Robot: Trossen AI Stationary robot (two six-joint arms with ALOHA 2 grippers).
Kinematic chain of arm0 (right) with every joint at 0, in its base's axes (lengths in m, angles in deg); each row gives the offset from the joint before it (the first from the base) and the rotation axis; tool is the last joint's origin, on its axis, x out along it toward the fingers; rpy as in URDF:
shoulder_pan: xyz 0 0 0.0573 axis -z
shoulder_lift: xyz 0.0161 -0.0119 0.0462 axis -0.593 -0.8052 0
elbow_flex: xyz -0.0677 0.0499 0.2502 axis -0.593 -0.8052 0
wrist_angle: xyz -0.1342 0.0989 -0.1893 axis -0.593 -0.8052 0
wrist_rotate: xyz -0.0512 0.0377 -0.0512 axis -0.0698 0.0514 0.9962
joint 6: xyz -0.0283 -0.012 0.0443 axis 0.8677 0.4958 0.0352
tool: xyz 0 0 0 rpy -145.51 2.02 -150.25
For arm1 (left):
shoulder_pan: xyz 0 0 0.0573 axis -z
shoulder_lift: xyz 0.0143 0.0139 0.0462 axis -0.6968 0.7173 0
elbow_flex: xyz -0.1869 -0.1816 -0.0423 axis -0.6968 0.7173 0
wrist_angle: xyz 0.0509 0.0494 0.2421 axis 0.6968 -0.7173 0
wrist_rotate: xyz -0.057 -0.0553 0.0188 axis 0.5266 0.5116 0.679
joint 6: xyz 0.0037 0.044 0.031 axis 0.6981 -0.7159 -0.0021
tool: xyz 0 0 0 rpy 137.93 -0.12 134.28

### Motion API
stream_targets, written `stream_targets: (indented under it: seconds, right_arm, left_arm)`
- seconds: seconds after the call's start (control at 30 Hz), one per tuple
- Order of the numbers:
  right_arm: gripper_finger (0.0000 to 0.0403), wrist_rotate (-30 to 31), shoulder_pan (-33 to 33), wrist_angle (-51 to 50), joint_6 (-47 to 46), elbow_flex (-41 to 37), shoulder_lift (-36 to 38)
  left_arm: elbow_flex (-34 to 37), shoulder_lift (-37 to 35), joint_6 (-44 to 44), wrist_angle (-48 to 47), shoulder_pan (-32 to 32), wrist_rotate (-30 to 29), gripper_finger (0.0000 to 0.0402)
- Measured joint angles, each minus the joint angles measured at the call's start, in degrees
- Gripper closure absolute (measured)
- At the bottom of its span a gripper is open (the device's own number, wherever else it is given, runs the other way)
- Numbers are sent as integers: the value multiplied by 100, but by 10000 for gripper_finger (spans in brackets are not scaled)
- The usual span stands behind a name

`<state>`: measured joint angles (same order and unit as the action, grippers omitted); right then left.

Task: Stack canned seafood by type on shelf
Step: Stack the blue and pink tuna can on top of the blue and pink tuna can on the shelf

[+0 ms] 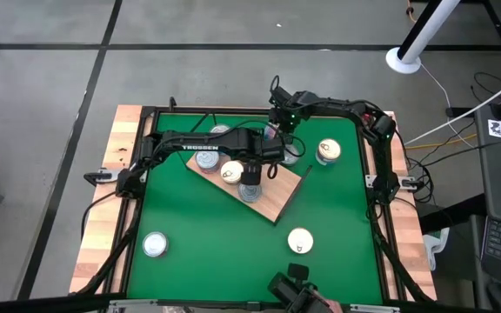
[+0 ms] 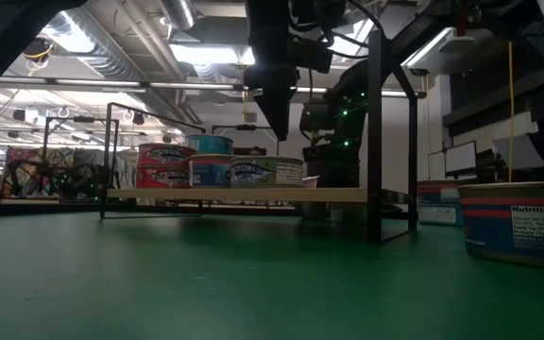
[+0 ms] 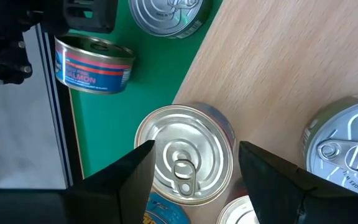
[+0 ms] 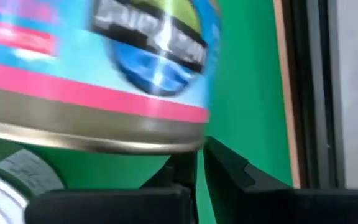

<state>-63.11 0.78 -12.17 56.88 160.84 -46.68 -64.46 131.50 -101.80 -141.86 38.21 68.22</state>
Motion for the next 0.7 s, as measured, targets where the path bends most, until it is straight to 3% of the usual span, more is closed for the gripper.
stream_targets:
  seconds: [0.2, 0.47, 0.7]
  right_arm:
    - [372, 347, 0, -3, 14, 2, 9]
    - [368, 358, 0, -173, 48, 7, 9]
    - [292, 759, -2, -136, 46, 9, 20]
  left_arm:
    - [0, 0, 32, 63, -7, -1, 174]
    - [0, 0, 2, 83, -7, -1, 174]
    - [0, 0, 7, 86, -7, -1, 174]
